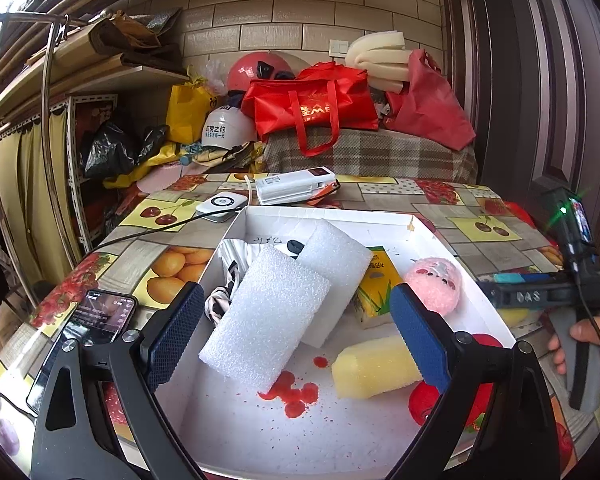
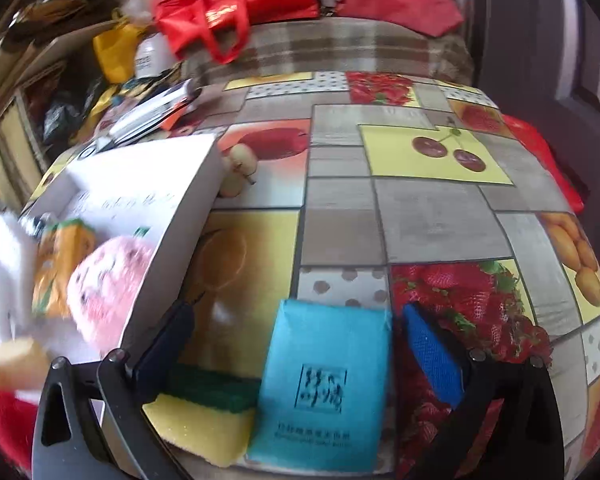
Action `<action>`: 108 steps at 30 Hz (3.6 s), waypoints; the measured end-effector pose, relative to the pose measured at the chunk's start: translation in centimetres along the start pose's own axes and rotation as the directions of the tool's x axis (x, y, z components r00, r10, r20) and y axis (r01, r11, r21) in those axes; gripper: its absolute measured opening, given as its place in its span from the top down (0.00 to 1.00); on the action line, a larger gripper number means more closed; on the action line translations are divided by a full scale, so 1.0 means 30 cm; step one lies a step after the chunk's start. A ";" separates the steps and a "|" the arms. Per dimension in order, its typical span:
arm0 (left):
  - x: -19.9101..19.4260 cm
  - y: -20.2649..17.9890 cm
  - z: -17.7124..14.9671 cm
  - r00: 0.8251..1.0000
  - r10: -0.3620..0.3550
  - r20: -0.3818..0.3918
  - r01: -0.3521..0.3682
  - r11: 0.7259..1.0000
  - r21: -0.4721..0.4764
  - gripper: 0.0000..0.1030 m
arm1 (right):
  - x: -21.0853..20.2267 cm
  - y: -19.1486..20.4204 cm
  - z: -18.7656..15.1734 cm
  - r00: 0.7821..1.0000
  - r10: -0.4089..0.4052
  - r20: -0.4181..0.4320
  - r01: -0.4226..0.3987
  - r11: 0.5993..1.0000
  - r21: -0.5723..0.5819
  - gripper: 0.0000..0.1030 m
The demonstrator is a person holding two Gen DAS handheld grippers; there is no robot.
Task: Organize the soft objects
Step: 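Grasp the green scouring pad with the left gripper while the right grasps the blue tissue packet, then carry the green pad and blue tissue packet with both grippers over the white box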
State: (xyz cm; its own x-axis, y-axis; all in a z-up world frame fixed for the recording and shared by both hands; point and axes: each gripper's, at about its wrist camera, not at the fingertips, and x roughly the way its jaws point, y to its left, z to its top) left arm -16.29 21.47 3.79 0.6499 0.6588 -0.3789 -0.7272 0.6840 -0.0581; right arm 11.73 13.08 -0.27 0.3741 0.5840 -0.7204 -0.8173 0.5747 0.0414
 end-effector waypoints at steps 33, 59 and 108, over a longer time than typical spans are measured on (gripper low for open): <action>-0.139 -0.185 -0.025 0.919 -0.391 0.054 0.381 0.915 0.132 0.08 | -0.411 -0.260 -0.351 0.966 0.163 0.200 -0.200 0.964 0.178 0.00; -0.164 -0.738 -0.228 0.744 -0.475 -0.470 0.668 0.543 0.509 0.59 | -0.286 -0.282 -0.260 0.991 0.059 0.116 -0.071 0.993 0.099 0.00; -0.220 -0.293 -0.074 0.930 -0.358 -0.086 0.369 0.901 0.227 0.59 | -0.578 0.024 -0.387 0.858 -0.040 0.512 0.050 0.999 -0.006 0.51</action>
State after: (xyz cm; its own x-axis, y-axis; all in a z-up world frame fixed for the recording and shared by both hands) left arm -14.66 10.41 4.76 0.8457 0.3403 -0.4112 -0.3658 0.9305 0.0178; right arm -0.42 -3.30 4.22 0.5779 0.7719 -0.2650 -0.8004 0.5995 0.0007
